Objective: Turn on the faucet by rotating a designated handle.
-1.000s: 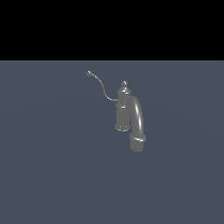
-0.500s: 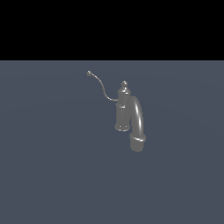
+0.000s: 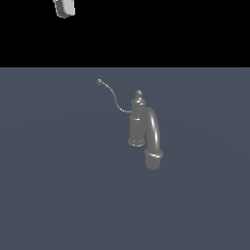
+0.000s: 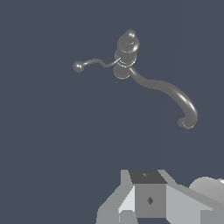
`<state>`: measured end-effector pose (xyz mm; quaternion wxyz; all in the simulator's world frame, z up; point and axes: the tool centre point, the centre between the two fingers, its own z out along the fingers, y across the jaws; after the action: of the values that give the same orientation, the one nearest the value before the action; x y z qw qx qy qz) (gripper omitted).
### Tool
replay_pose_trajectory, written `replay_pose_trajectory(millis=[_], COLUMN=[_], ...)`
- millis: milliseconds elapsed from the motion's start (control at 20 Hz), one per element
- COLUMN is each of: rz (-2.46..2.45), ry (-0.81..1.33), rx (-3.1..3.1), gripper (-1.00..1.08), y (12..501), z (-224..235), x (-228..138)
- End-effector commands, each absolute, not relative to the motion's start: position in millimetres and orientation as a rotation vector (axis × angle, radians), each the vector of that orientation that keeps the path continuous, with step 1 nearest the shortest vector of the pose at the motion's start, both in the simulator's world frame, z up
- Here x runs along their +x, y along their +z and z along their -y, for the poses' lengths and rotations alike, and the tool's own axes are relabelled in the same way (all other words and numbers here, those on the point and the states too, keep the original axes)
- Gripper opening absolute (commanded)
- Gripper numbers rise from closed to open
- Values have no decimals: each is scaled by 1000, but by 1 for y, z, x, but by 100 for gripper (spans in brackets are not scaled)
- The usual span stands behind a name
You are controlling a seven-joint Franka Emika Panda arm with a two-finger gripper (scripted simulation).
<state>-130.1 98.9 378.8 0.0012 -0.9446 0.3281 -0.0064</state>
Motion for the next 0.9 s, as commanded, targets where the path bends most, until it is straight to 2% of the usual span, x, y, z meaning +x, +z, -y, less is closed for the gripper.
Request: replay_pose_trajectory(millis=[0, 850], rz=[-1112, -1630], ry=[-19, -9], rx=[-2934, -2679], gripper=[-100, -100], y=[370, 311], z=[-103, -111], x=[-118, -31])
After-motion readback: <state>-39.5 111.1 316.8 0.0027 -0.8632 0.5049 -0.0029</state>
